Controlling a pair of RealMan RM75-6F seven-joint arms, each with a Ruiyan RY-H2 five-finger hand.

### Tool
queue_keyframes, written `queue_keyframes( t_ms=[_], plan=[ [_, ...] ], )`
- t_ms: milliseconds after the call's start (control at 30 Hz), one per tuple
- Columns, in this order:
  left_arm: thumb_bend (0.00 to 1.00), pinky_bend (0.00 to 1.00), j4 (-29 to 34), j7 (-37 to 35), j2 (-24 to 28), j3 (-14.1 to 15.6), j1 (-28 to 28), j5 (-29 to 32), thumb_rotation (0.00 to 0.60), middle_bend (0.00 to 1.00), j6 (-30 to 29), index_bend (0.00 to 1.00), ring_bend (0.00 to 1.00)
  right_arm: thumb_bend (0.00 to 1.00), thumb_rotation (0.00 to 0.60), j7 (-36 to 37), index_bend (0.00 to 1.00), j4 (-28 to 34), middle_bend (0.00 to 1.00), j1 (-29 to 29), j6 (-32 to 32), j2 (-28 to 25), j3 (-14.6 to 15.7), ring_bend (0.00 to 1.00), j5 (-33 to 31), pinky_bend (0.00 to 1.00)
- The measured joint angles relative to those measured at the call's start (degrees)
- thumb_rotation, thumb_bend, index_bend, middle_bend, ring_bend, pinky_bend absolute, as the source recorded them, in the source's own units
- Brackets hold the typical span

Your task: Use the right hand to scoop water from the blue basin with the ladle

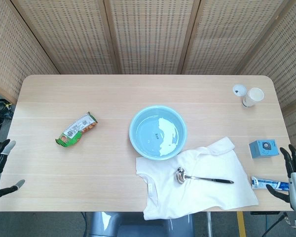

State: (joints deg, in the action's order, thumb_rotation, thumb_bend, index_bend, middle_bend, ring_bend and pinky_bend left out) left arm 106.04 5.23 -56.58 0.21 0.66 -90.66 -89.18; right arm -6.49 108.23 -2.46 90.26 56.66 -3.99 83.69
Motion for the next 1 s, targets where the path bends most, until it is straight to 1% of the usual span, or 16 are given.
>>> queue_keyframes(
  t_ms=[233, 267, 300, 333, 367, 400, 433, 500, 533, 567, 633, 667, 733, 800, 900, 1000],
  plan=[
    [0.00, 0.00, -0.03, -0.13, 0.00, 0.02, 0.08, 0.08, 0.600, 0.00, 0.23, 0.00, 0.00, 0.00, 0.600, 1.19, 0.00, 0.44, 0.00, 0.49, -2.27, -0.57, 0.84, 0.00, 0.17, 0.00],
    [0.00, 0.00, 0.02, -0.12, 0.00, 0.00, 0.10, 0.11, 0.600, 0.00, 0.25, 0.00, 0.00, 0.00, 0.600, 1.33, 0.00, 0.51, 0.06, 0.66, -2.94, -0.68, 0.99, 0.04, 0.12, 0.00],
    [0.00, 0.00, 0.03, -0.11, 0.00, -0.03, 0.11, 0.14, 0.600, 0.00, 0.25, 0.00, 0.00, 0.00, 0.600, 1.36, 0.00, 0.58, 0.17, 0.96, -3.87, -0.77, 1.15, 0.15, -0.03, 0.01],
    [0.00, 0.00, 0.00, -0.08, -0.02, -0.07, 0.13, 0.23, 0.600, 0.00, 0.27, 0.00, 0.00, 0.00, 0.600, 1.17, 0.00, 0.55, 0.33, 1.28, -4.63, -0.72, 1.25, 0.33, -0.12, 0.09],
    [0.00, 0.00, -0.07, -0.06, -0.06, -0.12, 0.16, 0.43, 0.600, 0.00, 0.36, 0.00, 0.00, 0.00, 0.600, 0.78, 0.00, 0.48, 0.44, 1.68, -5.52, -0.58, 1.34, 0.46, -0.25, 0.20],
    [0.00, 0.00, -0.12, -0.06, -0.09, -0.15, 0.19, 0.59, 0.600, 0.00, 0.47, 0.00, 0.00, 0.00, 0.600, 0.05, 0.00, 0.43, 0.58, 2.29, -6.95, -0.39, 1.44, 0.64, -0.65, 0.42],
    [0.00, 0.00, -0.15, -0.08, -0.11, -0.19, 0.23, 0.74, 0.600, 0.00, 0.57, 0.00, 0.00, 0.00, 0.600, -0.55, 0.00, 0.43, 0.69, 2.79, -8.16, -0.25, 1.52, 0.76, -1.08, 0.65],
    [0.00, 0.00, -0.24, -0.08, -0.13, -0.32, 0.35, 1.13, 0.600, 0.00, 0.82, 0.00, 0.00, 0.00, 0.600, -2.08, 0.03, 0.61, 0.79, 4.12, -11.35, 0.06, 1.67, 0.88, -2.41, 0.91],
    [0.00, 0.00, -0.28, -0.08, -0.14, -0.40, 0.42, 1.32, 0.600, 0.00, 0.94, 0.00, 0.00, 0.00, 0.600, -2.92, 0.07, 0.72, 0.83, 4.81, -12.84, 0.25, 1.70, 0.92, -3.15, 0.98],
    [0.00, 0.00, -0.30, -0.07, -0.15, -0.51, 0.52, 1.57, 0.600, 0.00, 1.09, 0.00, 0.00, 0.00, 0.600, -3.96, 0.10, 0.82, 0.85, 5.50, -14.26, 0.50, 1.70, 0.94, -3.96, 1.00],
    [0.00, 0.00, -0.31, -0.05, -0.17, -0.70, 0.67, 1.96, 0.600, 0.00, 1.32, 0.00, 0.00, 0.02, 0.600, -7.00, 0.21, 0.93, 0.91, 6.95, -16.60, 1.47, 1.58, 0.99, -5.88, 1.00],
    [0.00, 0.00, -0.31, 0.00, -0.19, -0.81, 0.75, 2.20, 0.600, 0.00, 1.44, 0.00, 0.00, 0.03, 0.600, -8.51, 0.24, 0.94, 0.92, 7.55, -17.23, 2.10, 1.49, 1.00, -6.77, 1.00],
    [0.00, 0.00, -0.32, 0.07, -0.22, -0.92, 0.85, 2.50, 0.600, 0.00, 1.60, 0.00, 0.00, 0.09, 0.600, -11.95, 0.33, 0.99, 0.94, 8.91, -18.63, 4.08, 1.19, 1.00, -9.43, 1.00],
    [0.00, 0.00, -0.36, 0.10, -0.26, -0.99, 0.92, 2.79, 0.600, 0.00, 1.77, 0.00, 0.00, 0.15, 0.600, -14.38, 0.38, 1.06, 0.95, 10.21, -20.01, 6.37, 0.79, 1.00, -12.77, 1.00],
    [0.00, 0.00, -0.49, 0.07, -0.29, -1.09, 0.99, 3.20, 0.600, 0.00, 1.98, 0.00, 0.00, 0.24, 0.600, -18.06, 0.42, 0.76, 0.95, 12.00, -21.46, 10.36, 0.17, 1.00, -17.70, 1.00],
    [0.00, 0.00, -0.64, -0.11, -0.31, -1.10, 1.11, 3.47, 0.600, 0.00, 2.35, 0.00, 0.00, 0.30, 0.600, -22.36, 0.43, -0.13, 0.95, 13.45, -21.89, 14.46, -0.33, 1.00, -22.35, 1.00]
  ],
)
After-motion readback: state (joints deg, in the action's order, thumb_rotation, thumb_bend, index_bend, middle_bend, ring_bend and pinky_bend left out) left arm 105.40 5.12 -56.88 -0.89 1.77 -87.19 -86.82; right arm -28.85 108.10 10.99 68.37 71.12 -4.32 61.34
